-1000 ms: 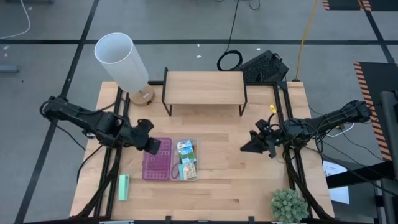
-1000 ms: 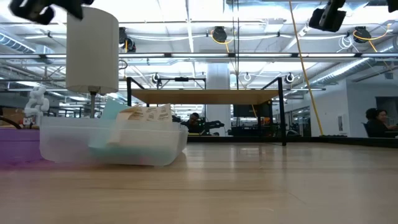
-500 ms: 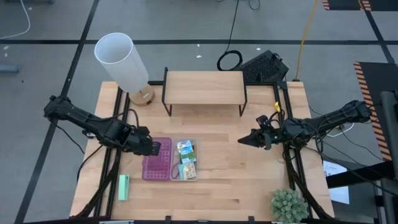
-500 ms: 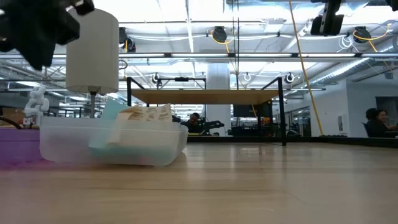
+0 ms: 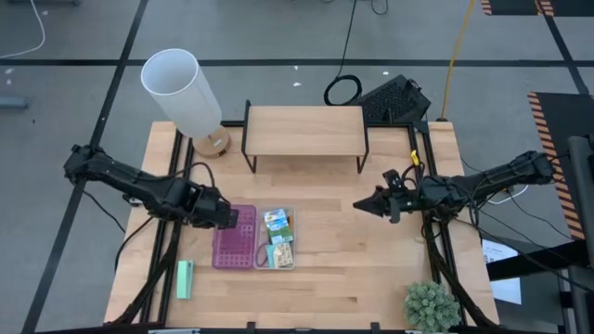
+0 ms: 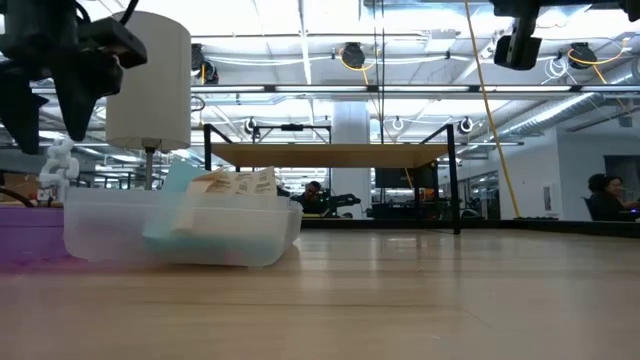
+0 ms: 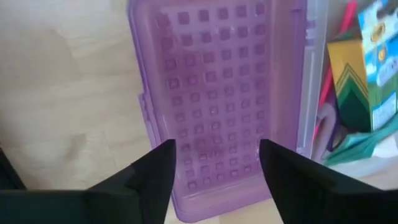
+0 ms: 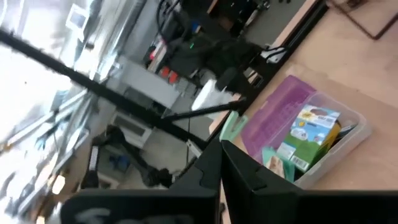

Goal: Pack school essentials
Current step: Close the violet supply box

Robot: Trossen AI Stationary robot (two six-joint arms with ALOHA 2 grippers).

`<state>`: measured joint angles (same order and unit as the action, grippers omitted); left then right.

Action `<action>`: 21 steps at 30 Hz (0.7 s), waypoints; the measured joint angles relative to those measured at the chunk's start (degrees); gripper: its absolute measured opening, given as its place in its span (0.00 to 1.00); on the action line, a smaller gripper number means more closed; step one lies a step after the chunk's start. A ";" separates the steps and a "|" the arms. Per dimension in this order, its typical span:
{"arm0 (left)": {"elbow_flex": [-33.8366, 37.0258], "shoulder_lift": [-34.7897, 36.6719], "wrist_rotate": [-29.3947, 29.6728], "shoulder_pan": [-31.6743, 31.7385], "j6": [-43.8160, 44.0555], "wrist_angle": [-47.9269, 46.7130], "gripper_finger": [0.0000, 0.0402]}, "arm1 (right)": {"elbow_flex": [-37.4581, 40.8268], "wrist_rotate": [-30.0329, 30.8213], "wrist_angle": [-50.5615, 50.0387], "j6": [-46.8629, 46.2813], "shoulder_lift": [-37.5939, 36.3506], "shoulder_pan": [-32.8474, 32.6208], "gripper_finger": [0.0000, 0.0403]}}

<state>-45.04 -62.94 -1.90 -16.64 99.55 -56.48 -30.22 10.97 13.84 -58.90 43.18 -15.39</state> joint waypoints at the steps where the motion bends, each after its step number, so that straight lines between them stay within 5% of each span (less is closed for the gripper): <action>1: 0.00 0.00 0.17 0.53 -0.01 -0.37 0.59 | 0.01 -1.14 -0.02 0.98 0.00 0.21 0.00; 12: 3.25 -0.17 -2.63 7.87 2.33 -3.13 0.60 | 0.00 -8.71 -0.76 7.96 0.00 0.48 0.00; 21: 9.22 -0.19 -1.57 11.52 -3.77 -2.32 0.60 | 0.00 -11.42 -0.87 8.64 0.00 0.46 0.00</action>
<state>-35.82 -63.13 -3.46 -5.12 95.79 -58.79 -30.22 -0.45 12.97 -50.26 43.18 -14.94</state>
